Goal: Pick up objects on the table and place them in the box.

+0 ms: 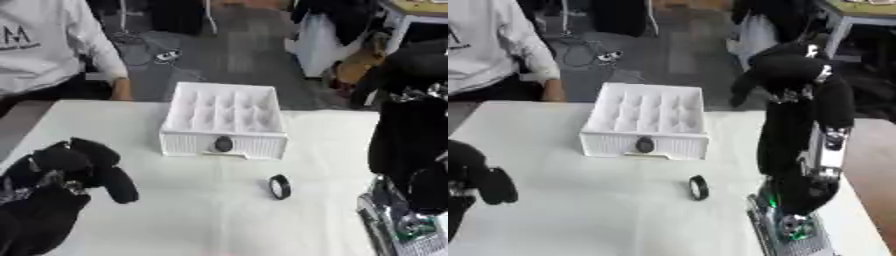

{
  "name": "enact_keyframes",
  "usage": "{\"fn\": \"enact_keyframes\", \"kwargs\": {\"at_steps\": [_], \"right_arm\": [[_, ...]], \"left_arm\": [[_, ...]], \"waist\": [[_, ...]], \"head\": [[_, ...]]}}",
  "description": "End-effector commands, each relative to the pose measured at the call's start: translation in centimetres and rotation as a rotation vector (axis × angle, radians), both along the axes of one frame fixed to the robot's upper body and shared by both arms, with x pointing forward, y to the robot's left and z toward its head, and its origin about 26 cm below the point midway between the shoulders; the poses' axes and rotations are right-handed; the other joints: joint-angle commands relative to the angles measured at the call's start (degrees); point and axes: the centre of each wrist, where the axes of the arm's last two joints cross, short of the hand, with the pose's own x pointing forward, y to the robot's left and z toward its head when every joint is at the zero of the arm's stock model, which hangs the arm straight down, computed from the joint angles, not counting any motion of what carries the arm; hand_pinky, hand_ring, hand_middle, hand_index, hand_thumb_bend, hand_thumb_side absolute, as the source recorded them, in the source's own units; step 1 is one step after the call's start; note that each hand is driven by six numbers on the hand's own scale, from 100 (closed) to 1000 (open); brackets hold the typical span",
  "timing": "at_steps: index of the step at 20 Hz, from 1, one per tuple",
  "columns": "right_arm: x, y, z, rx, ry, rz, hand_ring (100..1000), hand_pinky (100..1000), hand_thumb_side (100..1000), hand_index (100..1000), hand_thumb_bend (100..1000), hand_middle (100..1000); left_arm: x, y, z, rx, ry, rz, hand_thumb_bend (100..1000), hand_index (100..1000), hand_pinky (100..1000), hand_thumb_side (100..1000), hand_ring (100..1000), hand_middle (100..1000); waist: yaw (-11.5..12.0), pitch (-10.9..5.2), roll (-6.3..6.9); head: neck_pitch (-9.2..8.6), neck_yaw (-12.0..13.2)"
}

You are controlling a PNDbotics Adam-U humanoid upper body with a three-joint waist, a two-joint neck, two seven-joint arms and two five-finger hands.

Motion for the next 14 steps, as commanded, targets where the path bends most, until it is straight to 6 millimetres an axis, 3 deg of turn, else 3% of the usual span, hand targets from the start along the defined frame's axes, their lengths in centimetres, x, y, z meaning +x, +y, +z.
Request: {"fn": "enact_keyframes", "kwargs": {"at_steps": [1, 5, 10, 11, 14], "right_arm": [[0.3, -0.2, 0.6, -0.006, -0.006, -0.029, 400, 262, 900, 622, 100, 525], [1.8, 0.6, 1.4, -0.085, 0.014, -0.133, 413, 264, 896, 649, 134, 549], [4.3, 2.3, 1.9, -0.283, 0.080, -0.349, 432, 266, 925, 694, 287, 569], [4.8, 2.7, 1.9, -0.320, 0.091, -0.390, 432, 266, 1000, 694, 343, 569], [6.8, 3.4, 1.3, -0.499, 0.159, -0.529, 461, 286, 1000, 713, 408, 603]], "left_arm": [[-0.2, 0.3, 0.8, 0.007, -0.029, 0.003, 465, 847, 602, 686, 581, 772], [-0.2, 0.3, 0.8, 0.007, -0.025, 0.005, 466, 847, 603, 685, 582, 772], [-0.3, 0.5, 0.6, 0.009, -0.015, 0.009, 466, 846, 603, 685, 582, 772], [-0.3, 0.5, 0.5, 0.010, -0.014, 0.010, 466, 846, 603, 689, 582, 772], [-0.3, 0.5, 0.5, 0.010, -0.011, 0.012, 466, 846, 603, 685, 582, 772]], "waist": [[0.22, -1.35, -0.14], [0.34, -2.04, -0.52], [0.09, -2.69, -0.88], [0.06, -2.76, -0.90], [0.06, -2.86, -0.90]], "head": [[-0.72, -0.06], [-0.64, 0.04], [-0.70, 0.02], [-0.63, -0.02], [-0.46, 0.01]]}}
